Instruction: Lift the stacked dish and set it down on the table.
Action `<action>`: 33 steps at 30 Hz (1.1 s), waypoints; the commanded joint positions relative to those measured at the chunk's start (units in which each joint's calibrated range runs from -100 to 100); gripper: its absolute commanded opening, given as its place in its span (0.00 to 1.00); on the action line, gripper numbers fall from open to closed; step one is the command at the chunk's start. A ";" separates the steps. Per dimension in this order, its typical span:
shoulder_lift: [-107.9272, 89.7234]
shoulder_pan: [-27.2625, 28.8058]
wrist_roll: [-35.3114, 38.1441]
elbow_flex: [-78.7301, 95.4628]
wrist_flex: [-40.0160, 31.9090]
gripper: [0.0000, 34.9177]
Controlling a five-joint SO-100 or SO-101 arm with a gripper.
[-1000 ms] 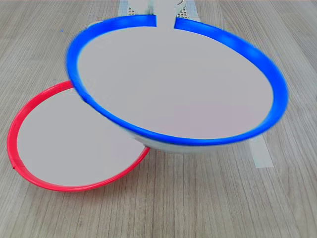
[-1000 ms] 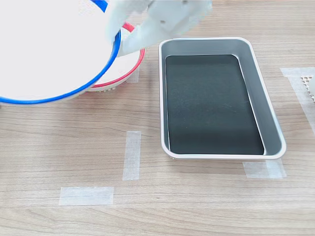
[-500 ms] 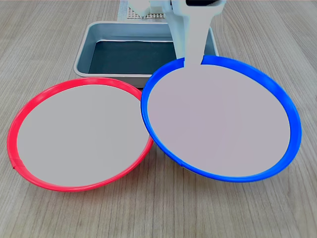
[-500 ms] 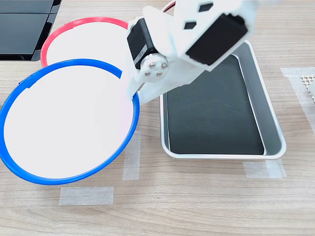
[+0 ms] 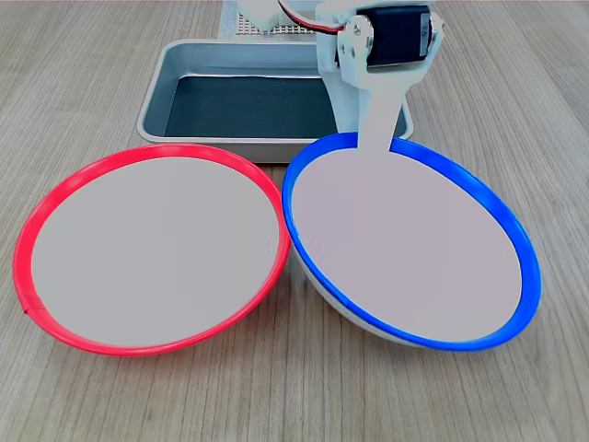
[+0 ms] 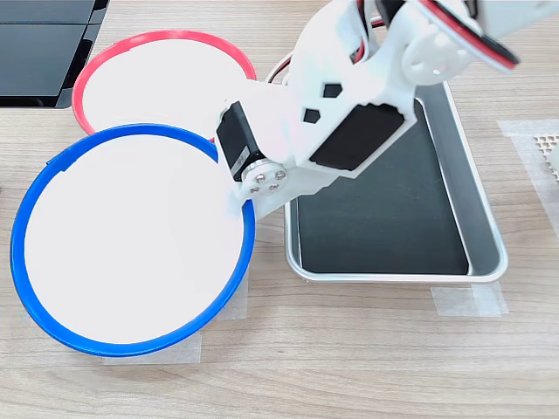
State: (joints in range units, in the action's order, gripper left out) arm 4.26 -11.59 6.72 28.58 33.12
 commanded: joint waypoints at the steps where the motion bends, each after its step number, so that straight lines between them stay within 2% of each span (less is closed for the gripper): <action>1: -0.13 -1.54 0.34 -4.32 0.52 0.00; 16: 0.47 -4.64 -0.20 -6.14 0.93 0.00; 27: -0.47 -3.70 -3.42 -4.32 4.15 0.00; 32: -0.04 -3.70 -4.88 -3.32 2.25 0.01; 33: -0.04 -3.61 -5.18 -2.96 1.51 0.04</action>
State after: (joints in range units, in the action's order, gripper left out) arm 5.12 -15.58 2.32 25.41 36.38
